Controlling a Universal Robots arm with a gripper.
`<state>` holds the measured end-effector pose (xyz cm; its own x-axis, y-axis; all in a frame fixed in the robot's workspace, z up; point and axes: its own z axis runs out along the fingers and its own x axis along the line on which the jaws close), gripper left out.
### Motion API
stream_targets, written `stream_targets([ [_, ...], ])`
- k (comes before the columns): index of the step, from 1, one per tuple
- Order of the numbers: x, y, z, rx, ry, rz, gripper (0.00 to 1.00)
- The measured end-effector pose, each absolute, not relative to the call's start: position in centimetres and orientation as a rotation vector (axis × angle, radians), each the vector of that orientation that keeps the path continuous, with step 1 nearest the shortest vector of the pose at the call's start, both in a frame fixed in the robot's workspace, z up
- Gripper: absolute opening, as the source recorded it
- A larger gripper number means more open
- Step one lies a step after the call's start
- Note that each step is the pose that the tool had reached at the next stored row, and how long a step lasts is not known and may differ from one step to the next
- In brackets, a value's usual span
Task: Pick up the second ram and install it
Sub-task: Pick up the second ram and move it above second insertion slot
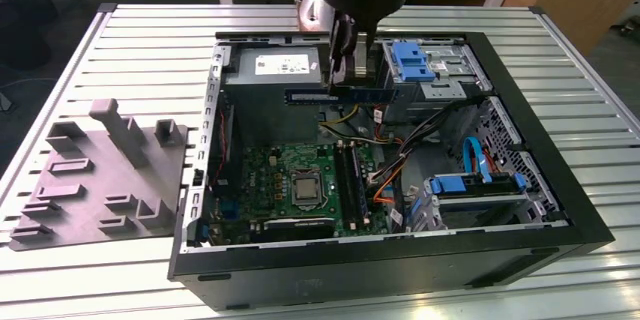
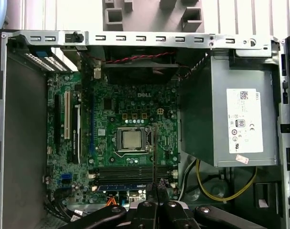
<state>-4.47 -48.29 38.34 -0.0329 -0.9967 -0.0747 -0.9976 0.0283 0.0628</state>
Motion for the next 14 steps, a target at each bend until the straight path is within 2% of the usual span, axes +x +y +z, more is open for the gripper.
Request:
stream_targets([
  [14,-4.5,-49.7,36.2,-2.177,2.245,0.153,0.11],
])
